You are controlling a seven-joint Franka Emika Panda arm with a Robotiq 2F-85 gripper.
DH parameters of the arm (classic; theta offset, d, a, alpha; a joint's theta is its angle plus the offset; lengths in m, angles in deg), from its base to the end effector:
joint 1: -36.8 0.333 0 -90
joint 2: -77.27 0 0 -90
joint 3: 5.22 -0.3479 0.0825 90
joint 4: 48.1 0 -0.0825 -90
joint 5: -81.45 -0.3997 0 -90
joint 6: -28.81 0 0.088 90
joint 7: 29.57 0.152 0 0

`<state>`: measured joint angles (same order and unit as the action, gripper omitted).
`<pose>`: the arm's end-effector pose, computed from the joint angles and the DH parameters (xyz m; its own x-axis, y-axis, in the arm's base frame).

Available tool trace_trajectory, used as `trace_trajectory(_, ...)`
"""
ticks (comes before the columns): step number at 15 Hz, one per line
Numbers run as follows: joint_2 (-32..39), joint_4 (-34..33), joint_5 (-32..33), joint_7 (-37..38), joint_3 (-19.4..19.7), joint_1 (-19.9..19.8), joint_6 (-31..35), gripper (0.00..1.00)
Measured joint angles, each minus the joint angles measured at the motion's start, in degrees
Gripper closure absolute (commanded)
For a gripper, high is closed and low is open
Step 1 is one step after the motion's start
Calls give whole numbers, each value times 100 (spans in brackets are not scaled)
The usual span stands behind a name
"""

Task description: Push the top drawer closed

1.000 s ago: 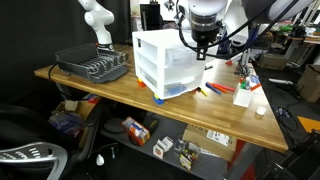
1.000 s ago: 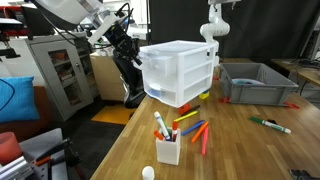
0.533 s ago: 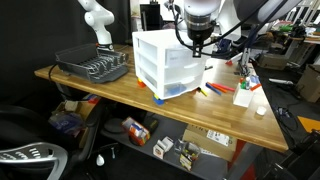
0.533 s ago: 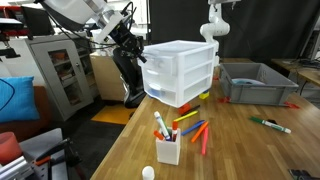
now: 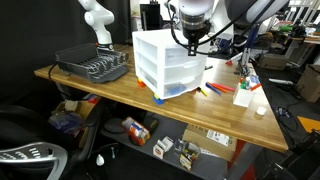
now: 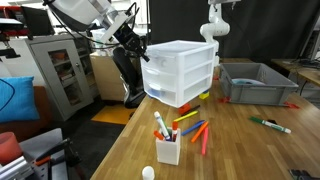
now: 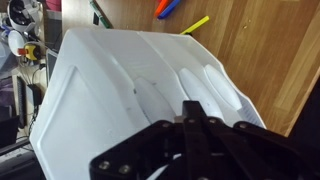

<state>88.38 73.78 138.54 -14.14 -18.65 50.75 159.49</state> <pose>0.5526 0.2297 0.3111 0.6428 0.7634 -0.0634 0.6180 -0.4679 0.6317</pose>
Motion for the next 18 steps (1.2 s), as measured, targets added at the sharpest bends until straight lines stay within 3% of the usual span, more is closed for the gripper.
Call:
trace_trajectory(13,8,-30,0,-6,80,1,30,100)
trace_trajectory(14,9,-29,-6,-6,81,1,42,74)
trace_trajectory(15,8,-28,-24,-6,81,1,63,73)
trace_trajectory(18,-37,20,-205,-103,75,2,139,54)
